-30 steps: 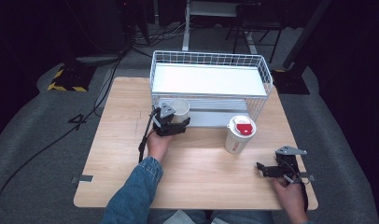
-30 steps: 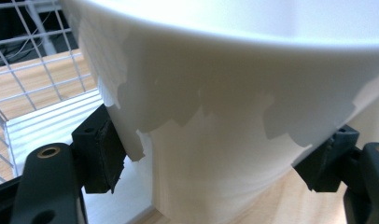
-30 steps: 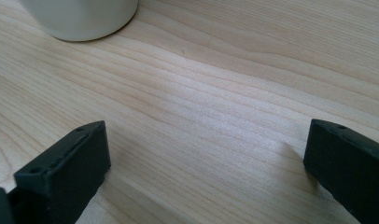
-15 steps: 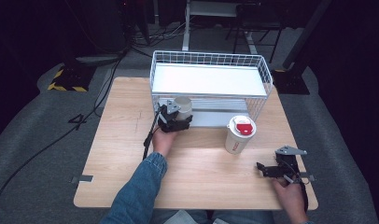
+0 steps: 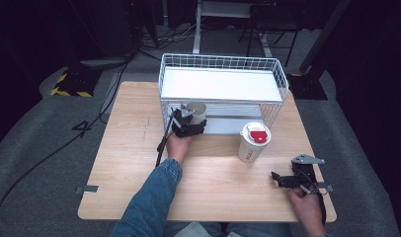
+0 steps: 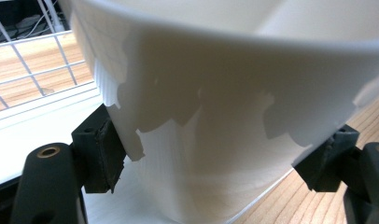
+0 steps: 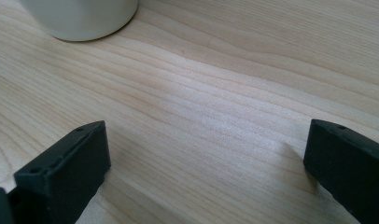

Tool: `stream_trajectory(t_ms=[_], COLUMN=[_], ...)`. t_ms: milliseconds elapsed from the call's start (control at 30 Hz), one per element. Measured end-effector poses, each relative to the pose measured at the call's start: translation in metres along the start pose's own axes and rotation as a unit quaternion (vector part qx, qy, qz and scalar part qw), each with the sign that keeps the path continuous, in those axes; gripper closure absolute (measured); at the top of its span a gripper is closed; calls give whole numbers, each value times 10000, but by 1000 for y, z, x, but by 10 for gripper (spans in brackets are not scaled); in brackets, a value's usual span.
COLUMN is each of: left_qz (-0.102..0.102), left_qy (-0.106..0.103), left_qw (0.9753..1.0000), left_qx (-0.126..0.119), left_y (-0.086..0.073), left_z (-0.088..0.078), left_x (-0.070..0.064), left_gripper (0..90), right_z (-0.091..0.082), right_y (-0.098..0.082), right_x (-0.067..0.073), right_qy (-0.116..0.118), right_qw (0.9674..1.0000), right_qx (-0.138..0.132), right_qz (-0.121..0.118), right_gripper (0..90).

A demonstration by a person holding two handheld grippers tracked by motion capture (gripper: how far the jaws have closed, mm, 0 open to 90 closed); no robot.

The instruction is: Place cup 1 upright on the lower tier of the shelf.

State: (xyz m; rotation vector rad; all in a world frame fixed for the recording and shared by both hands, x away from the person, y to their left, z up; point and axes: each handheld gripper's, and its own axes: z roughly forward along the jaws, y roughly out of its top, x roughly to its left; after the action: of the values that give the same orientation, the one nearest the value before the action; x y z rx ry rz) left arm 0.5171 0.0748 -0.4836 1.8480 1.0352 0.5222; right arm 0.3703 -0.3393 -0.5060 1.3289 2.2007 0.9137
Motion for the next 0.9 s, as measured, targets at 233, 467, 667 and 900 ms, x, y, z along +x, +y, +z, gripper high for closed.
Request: stream_trajectory(t_ms=[233, 467, 667, 900], left_qz=[-61, -107, -81, -83], left_qy=[-30, -56, -66, 4], left_qw=[10000, 9999, 9999, 9998], left_qx=[3, 113, 131, 160], left_y=[2, 1, 1, 0], left_z=[3, 8, 8, 9], left_x=[-1, -1, -1, -1], left_gripper=[228, 227, 226, 183], right_z=[0, 0, 0, 0], right_y=[0, 0, 0, 0], right_x=[0, 0, 0, 0], right_qy=[-7, -8, -9, -8], right_qw=[10000, 10000, 10000, 10000], right_qx=[1, 1, 1, 2], right_qz=[-4, -4, -5, -4], right_gripper=[5, 5, 5, 5])
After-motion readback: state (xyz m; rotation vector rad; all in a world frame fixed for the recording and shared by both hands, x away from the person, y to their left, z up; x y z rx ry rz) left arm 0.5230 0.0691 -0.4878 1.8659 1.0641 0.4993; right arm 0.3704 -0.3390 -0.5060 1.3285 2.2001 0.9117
